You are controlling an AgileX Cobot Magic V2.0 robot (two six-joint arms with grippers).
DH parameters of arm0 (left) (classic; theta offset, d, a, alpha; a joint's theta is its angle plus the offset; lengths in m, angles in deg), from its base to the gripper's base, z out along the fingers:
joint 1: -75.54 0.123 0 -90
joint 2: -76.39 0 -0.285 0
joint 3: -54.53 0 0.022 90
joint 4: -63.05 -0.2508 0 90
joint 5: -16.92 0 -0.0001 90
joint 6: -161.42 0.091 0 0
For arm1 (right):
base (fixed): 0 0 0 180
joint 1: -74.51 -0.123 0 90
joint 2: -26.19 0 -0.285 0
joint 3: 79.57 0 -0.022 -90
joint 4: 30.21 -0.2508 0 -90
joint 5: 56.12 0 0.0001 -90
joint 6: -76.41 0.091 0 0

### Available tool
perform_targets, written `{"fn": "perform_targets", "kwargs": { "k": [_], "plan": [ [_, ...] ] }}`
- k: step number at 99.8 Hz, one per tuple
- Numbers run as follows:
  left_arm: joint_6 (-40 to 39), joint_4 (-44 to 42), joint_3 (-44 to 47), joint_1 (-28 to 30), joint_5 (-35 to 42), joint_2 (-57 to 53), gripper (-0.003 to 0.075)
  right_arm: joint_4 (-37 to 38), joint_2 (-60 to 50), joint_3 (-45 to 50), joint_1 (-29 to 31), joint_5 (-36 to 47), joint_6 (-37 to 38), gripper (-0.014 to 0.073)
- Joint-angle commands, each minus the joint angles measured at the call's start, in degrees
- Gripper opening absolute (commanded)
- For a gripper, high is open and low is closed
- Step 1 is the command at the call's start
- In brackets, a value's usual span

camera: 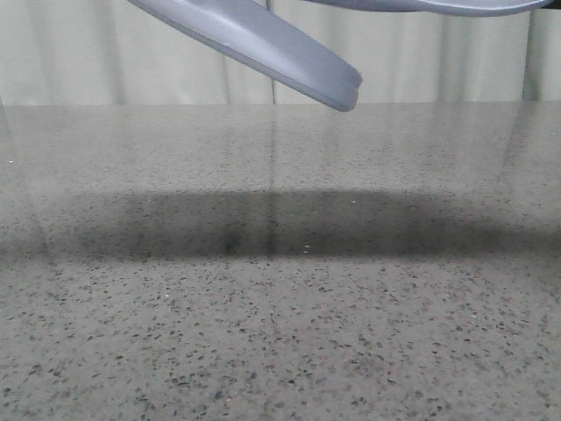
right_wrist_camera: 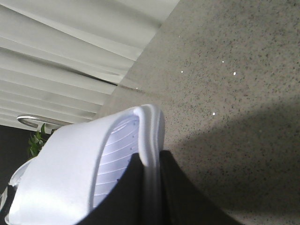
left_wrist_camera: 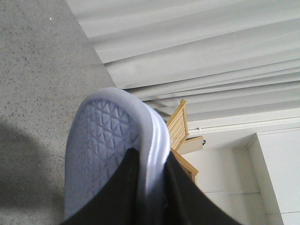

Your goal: Insert blue slippers together front up

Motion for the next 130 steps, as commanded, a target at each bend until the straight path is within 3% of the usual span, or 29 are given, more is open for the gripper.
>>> {"fn": "perform_targets", "kwargs": {
  "k": [1, 40, 85, 99, 118, 130],
  "plan": [
    [-0.7, 3.6, -1.5, -0.7, -9.6, -0.1, 0.0016, -4.6, 0.9, -2.0, -0.5, -12.9, -3.5, -0.0107],
    [-0.6, 3.6, -1.5, -0.7, -9.6, -0.1, 0.0016, -6.3, 4.4, -4.1, -0.5, -22.0, -9.6, -0.0106],
    [0.8, 3.6, -1.5, -0.7, -8.0, -0.1, 0.0016, -6.3, 4.5, -4.7, -0.5, -17.6, -19.7, -0.01],
    [0.8, 3.5, -1.5, -0.7, -7.2, -0.1, 0.0016, -6.0, 4.2, -4.7, -0.5, -15.4, -23.1, 0.0027],
    [0.8, 2.7, -1.5, -0.7, -6.1, -0.1, 0.0016, -6.0, 4.2, -4.7, -0.5, -13.9, -23.5, 0.0354],
    [0.8, 1.7, -1.5, -0.7, -4.2, -0.1, 0.0016, -5.9, 4.1, -4.7, -0.5, -13.0, -25.1, 0.0405]
  ]
}}
